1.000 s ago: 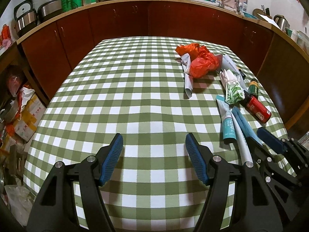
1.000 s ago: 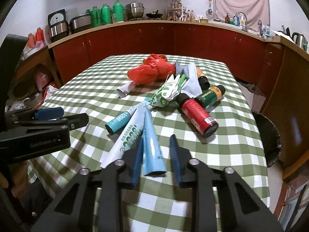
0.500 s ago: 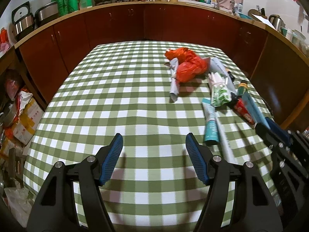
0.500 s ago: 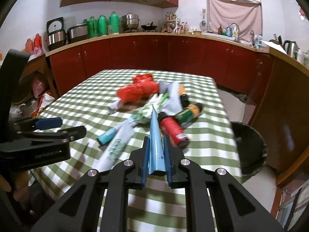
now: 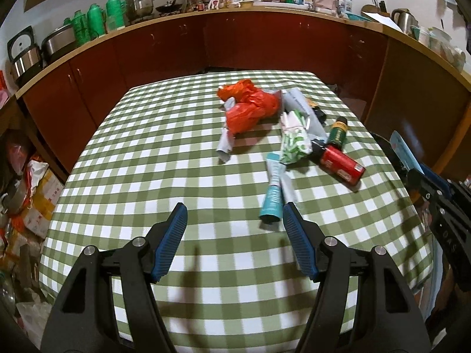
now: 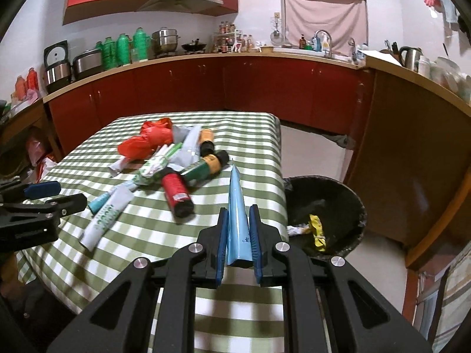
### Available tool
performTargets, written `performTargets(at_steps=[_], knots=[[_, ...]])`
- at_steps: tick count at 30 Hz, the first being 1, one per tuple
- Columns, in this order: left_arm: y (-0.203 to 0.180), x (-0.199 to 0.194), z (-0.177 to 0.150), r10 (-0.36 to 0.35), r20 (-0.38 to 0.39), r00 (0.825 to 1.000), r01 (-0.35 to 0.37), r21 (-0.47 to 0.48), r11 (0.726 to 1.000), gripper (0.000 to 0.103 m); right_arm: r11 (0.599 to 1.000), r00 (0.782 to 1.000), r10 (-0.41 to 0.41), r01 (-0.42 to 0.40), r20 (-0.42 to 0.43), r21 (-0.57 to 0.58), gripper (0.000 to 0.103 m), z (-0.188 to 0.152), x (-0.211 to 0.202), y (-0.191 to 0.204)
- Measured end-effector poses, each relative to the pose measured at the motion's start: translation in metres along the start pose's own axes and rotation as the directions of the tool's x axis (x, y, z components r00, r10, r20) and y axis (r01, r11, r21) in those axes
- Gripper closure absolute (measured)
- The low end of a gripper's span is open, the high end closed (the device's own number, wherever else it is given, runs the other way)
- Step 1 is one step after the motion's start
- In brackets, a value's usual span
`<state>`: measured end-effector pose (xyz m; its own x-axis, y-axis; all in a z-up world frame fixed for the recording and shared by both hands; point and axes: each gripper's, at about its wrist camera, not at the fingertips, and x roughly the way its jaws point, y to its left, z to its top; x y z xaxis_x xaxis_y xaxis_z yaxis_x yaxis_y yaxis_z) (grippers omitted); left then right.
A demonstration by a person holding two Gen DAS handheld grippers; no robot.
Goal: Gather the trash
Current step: 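Carry the blue tube toward the bin with the right tool while the left tool grasps a white tube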
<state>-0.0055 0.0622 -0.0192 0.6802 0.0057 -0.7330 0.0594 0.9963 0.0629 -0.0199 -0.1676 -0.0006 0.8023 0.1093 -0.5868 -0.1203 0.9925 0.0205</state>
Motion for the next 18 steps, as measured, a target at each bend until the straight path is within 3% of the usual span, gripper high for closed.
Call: performTargets(at_steps=[11,18], knots=[[-0.029,0.007,-0.008,-0.029,-0.039,0.999,0.031,0.038,0.999,0.04,1.0,1.0,0.004,-0.005,0.013,0.027,0.087,0.0,-0.004,-0.011],[-0.037,0.013,-0.014,-0.081,-0.071,0.994,0.085,0.052,0.995,0.08,1.0,1.0,0.009,-0.009,0.013,0.027,0.087,0.0,-0.004,-0.012]])
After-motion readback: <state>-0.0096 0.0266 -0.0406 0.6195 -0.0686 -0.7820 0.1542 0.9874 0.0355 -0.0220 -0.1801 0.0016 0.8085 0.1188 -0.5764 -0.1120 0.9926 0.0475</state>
